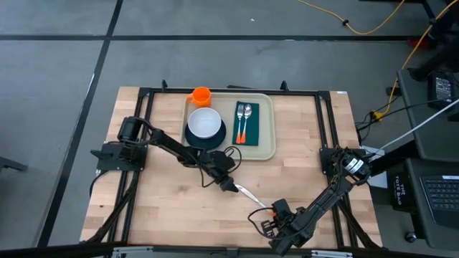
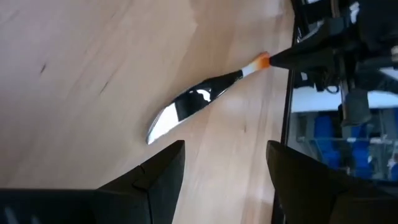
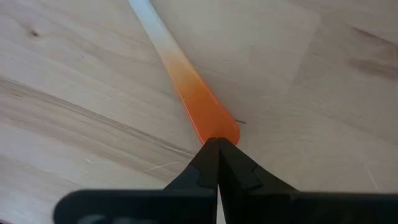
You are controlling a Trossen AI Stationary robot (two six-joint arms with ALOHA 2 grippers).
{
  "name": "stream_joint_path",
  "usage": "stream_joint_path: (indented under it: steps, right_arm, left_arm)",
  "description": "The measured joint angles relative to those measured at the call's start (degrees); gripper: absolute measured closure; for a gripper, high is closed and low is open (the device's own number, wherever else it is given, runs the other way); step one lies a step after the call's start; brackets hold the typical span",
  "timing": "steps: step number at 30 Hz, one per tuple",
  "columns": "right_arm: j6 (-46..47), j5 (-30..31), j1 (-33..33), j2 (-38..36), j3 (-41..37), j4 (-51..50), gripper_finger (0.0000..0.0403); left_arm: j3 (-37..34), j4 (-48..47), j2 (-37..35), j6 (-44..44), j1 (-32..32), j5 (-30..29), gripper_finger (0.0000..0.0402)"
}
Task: Set up tray
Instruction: Put the orange table knife on top of the green table napkin on the brown serving tray to the right of the orange spoon
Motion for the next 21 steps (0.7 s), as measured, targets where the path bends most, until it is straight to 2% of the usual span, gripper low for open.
stream_joint_path:
  steps: [2, 6, 11, 21]
  right_arm:
    - [-0.07, 0.04, 0.0, 0.0, 0.0, 0.0, 0.0399]
    - [-0.1, 0.07, 0.0, 0.0, 0.0, 0.01, 0.0399]
    - [-0.1, 0.09, 0.0, 0.0, 0.0, 0.02, 0.0399]
    - [-0.1, 0.11, 0.0, 0.0, 0.0, 0.02, 0.0399]
  left_arm:
    - [0.0, -0.52, 0.0, 0.55, 0.0, 0.2, 0.0183]
    - [0.12, -4.17, -0.15, -4.0, 0.0, 0.16, 0.0183]
    - [0.37, -10.45, -0.45, -6.64, 0.11, -3.66, 0.0183]
    - [0.22, -11.27, -0.32, -11.94, 1.2, -5.25, 0.0183]
